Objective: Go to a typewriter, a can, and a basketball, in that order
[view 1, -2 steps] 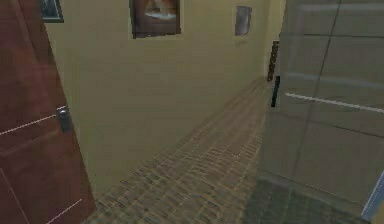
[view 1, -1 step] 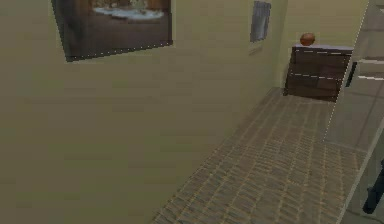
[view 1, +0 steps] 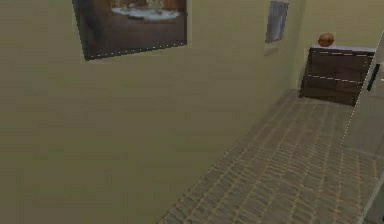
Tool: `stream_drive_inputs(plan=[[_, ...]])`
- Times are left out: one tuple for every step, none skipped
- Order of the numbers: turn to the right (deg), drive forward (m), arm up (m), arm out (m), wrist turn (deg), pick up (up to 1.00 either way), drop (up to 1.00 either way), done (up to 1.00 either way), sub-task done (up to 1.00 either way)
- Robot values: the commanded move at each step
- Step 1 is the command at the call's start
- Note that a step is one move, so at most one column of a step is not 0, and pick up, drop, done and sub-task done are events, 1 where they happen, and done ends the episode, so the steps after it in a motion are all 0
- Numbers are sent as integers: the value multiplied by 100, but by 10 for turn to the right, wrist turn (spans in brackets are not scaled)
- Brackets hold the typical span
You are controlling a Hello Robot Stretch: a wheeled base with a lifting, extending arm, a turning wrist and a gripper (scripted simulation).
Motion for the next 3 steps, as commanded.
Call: stream_drive_inputs(plan=[[0,80,0,0,0,0,0,0,0],[420,0,0,0,0,0,0,0,0],[0,100,0,0,0,0,0,0,0]])
